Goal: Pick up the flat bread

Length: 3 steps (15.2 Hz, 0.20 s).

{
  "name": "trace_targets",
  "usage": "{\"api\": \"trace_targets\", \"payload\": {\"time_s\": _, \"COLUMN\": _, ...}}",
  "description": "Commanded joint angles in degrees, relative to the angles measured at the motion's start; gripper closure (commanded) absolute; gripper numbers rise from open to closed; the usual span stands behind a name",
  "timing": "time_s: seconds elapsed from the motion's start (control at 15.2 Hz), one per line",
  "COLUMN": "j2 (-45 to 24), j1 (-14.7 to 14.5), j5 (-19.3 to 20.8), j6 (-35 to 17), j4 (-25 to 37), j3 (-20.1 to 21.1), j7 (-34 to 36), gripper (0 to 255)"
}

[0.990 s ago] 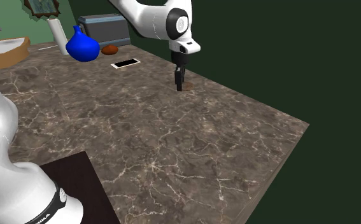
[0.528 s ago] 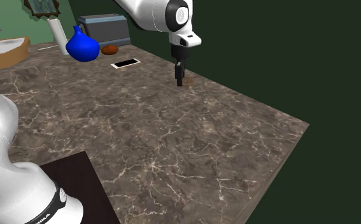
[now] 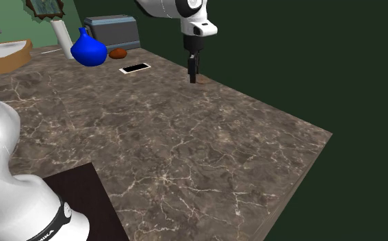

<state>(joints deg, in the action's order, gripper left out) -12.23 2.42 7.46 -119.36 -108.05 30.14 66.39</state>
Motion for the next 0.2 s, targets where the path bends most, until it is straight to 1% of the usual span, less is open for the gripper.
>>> {"api": "trace_targets", "payload": {"time_s": 0.0, "j2": 0.40, "j1": 0.00, "j5": -0.31, "j6": 1.51, "j4": 1.14, "j3": 0.12, "j7": -0.17, "gripper": 255}}
{"api": "trace_targets", "payload": {"time_s": 0.13, "j2": 0.45, "j1": 0.00, "j5": -0.34, "j6": 1.61, "j4": 1.21, "j3": 0.12, "j7": -0.19, "gripper": 255}}
